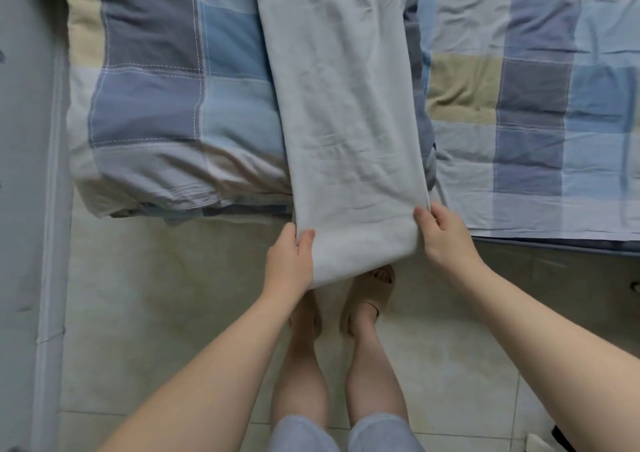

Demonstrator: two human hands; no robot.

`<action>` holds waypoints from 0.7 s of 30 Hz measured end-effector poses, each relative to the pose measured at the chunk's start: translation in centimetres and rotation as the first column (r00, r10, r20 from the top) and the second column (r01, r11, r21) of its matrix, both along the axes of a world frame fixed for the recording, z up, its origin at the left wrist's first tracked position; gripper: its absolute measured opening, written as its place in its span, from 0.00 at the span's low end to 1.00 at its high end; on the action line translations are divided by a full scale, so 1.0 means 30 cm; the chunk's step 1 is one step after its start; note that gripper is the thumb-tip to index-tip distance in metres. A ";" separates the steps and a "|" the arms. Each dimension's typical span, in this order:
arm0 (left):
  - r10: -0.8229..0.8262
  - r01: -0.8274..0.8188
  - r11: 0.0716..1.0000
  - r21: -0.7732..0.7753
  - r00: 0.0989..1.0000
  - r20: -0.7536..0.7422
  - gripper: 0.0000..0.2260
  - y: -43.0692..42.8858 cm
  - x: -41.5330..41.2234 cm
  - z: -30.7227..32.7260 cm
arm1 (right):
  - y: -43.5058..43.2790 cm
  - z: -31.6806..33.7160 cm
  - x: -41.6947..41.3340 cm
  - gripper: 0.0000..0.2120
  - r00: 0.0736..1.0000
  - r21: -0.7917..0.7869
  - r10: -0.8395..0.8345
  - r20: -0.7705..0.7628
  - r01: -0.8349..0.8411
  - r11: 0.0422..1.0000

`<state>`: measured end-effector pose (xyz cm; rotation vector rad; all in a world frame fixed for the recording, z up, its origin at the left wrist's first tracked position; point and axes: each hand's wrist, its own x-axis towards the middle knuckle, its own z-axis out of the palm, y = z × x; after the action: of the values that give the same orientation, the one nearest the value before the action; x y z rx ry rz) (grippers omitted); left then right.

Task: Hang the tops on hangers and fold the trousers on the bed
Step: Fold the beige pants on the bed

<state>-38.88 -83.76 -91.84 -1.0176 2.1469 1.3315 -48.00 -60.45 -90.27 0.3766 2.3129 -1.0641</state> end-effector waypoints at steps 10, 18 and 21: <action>-0.013 0.030 0.994 -0.108 0.988 0.154 0.24 0.000 -0.076 -0.167 | -0.018 -0.192 -0.047 0.17 0.937 -0.039 0.024 0.350 -0.010 0.999; 0.099 -0.103 0.994 0.036 0.990 0.100 0.21 -0.001 -0.143 -0.220 | -0.017 -0.269 -0.123 0.40 0.942 -0.186 -0.195 0.272 0.251 0.950; 0.058 -0.078 0.987 0.139 0.988 0.140 0.14 0.005 -0.133 -0.214 | -0.023 -0.260 -0.134 0.28 0.920 -0.210 -0.171 0.353 0.256 0.944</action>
<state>-42.88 -83.61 -98.26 -1.0986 1.9028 1.3847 -52.02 -61.13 -98.08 0.6663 1.8429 -1.2759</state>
